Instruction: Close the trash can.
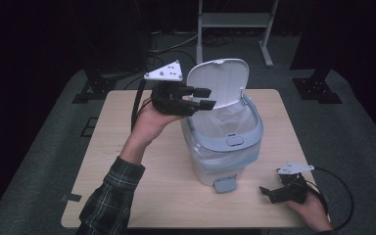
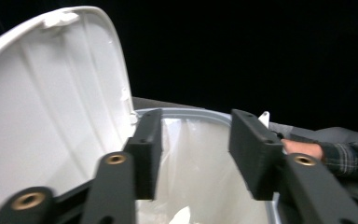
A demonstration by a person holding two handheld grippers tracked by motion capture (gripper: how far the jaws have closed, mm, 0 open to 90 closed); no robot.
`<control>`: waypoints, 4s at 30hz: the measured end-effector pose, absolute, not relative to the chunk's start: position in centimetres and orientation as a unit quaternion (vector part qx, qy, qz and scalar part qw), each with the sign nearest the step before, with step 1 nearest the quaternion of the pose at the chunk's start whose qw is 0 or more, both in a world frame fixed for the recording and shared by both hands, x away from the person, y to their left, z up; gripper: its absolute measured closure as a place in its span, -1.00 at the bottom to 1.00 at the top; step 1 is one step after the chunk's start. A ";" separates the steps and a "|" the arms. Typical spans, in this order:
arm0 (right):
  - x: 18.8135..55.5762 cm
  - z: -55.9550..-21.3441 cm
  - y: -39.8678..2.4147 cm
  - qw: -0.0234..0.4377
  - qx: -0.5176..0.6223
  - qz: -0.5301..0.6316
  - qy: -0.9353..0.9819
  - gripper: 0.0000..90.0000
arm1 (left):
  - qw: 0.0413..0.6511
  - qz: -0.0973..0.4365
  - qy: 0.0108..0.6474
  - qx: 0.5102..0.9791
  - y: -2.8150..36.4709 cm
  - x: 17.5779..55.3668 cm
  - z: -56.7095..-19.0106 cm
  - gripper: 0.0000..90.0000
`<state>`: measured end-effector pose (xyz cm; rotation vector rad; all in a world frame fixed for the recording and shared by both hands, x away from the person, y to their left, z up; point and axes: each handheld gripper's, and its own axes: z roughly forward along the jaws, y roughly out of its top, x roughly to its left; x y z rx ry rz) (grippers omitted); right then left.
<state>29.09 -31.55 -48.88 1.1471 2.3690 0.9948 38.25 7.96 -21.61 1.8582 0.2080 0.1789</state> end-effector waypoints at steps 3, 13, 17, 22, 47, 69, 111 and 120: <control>29.1 -48.9 -31.6 0.163 0.402 0.349 0.831 -1.00 | 0.590 0.080 0.092 0.799 8.8 38.3 -21.5 0.51; 29.1 -48.9 -31.6 0.163 0.402 0.349 0.831 -1.00 | 0.593 0.095 0.120 0.791 11.8 38.7 -21.2 0.98; 29.1 -48.9 -31.6 0.163 0.402 0.349 0.831 -1.00 | 0.591 0.103 0.134 0.789 12.8 39.1 -21.2 1.00; 29.1 -48.9 -31.6 0.163 0.402 0.349 0.831 -1.00 | 0.593 0.122 0.147 0.782 13.7 39.7 -21.2 1.00; 29.1 -48.9 -31.6 0.163 0.402 0.349 0.831 -1.00 | 0.599 0.136 0.170 0.771 12.1 45.0 -21.7 1.00; 29.1 -48.9 -31.6 0.163 0.402 0.349 0.831 -1.00 | 0.602 0.089 0.113 0.786 9.5 43.1 -21.6 1.00; 29.1 -48.9 -31.6 0.163 0.402 0.349 0.831 -1.00 | 0.523 0.034 0.035 0.851 2.7 37.1 -24.8 0.99; 29.1 -48.9 -31.6 0.163 0.402 0.349 0.831 -1.00 | 0.521 0.022 0.043 0.852 1.9 36.7 -25.1 1.00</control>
